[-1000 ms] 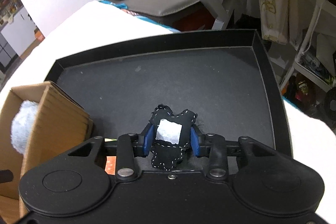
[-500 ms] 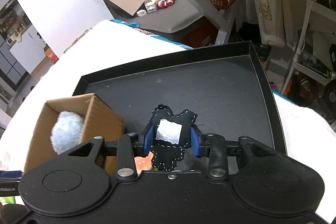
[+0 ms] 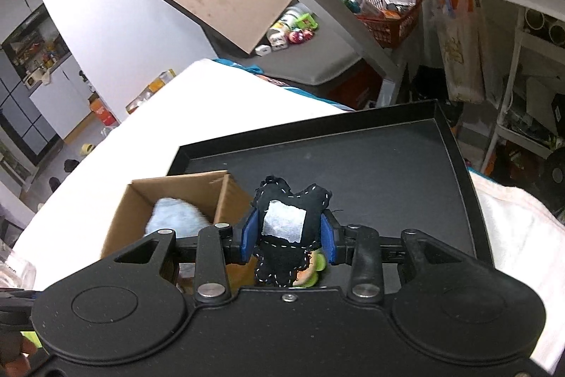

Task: Organize soft objects
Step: 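Carry the black fabric patch with the right gripper and release it into the box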

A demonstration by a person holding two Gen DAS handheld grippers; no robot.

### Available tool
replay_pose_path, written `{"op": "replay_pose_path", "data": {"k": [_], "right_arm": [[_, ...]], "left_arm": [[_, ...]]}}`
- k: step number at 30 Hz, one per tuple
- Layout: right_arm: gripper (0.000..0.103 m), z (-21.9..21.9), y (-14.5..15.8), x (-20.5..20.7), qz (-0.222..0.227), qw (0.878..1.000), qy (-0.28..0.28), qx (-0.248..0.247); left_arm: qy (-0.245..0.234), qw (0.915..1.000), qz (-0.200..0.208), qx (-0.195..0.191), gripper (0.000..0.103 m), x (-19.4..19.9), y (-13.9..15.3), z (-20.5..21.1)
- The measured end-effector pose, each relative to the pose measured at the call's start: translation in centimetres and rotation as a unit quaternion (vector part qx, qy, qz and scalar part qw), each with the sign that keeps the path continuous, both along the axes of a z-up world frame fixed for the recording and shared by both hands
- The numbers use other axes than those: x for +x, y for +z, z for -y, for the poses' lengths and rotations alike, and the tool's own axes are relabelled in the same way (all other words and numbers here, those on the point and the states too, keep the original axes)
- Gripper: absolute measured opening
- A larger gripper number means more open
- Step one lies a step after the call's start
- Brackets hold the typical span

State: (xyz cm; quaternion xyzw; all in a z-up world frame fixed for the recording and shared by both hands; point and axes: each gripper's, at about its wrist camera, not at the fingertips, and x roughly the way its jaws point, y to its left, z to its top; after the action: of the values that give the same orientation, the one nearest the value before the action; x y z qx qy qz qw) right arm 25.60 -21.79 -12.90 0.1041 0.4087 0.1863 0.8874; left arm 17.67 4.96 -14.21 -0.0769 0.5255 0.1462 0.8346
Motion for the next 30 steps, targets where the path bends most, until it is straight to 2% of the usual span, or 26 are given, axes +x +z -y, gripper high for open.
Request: {"op": "replay_pose_path", "data": {"k": [11,30], "right_arm": [[0.037,-1.5,1.7,-2.4,0.011,1.000,0.008,0.012],[0.037,-4.3,1.4,-5.0,-0.003,1.000,0.023,0.011]], "left_arm": [[-0.008,0.9999,0.006,-0.010,0.072,-1.2,0.4,0.0],[-0.013,0.9994,0.014,-0.028,0.072,-1.9,0.6,-0.5]]}}
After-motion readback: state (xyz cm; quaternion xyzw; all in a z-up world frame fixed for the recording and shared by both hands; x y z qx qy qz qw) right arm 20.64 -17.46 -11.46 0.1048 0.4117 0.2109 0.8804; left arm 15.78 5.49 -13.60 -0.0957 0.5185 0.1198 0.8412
